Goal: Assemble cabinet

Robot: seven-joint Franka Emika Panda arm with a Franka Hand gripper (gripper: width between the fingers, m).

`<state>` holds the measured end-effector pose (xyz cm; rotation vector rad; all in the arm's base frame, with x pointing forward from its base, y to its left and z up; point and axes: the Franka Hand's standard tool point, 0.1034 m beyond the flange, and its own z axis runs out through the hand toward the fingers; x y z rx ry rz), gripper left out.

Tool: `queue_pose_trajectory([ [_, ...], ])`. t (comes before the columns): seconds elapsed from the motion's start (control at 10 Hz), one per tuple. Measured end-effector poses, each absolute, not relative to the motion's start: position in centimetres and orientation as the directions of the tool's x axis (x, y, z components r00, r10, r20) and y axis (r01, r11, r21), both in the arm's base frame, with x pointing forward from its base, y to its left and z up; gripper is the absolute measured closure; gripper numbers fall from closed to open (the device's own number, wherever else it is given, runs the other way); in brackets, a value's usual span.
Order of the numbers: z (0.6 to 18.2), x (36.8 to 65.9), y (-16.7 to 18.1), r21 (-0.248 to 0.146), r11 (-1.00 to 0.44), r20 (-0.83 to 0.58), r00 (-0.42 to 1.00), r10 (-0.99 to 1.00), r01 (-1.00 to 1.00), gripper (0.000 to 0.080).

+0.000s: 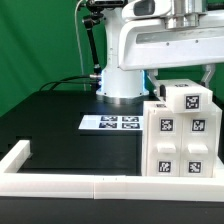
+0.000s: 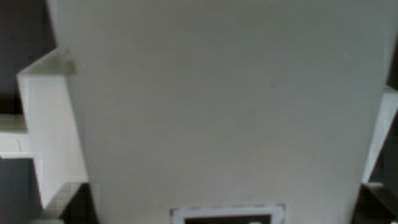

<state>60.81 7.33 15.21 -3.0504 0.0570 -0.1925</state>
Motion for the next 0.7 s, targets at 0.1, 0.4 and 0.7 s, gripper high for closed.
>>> queue_pose_trajectory([
  [0.1,15.21,60.81,7.33,-0.094,-0.991,0.119,0.988,-0.103,-0.092,0.0239],
  [0.4,15.27,60.69,7.49,-0.145,-0.892,0.1,0.891,-0.443,-0.427,0.0239],
  [0.7,15.27,60.66,7.74,-0.172,-0.694,0.044,0.698,-0.715,-0.7,0.0239],
])
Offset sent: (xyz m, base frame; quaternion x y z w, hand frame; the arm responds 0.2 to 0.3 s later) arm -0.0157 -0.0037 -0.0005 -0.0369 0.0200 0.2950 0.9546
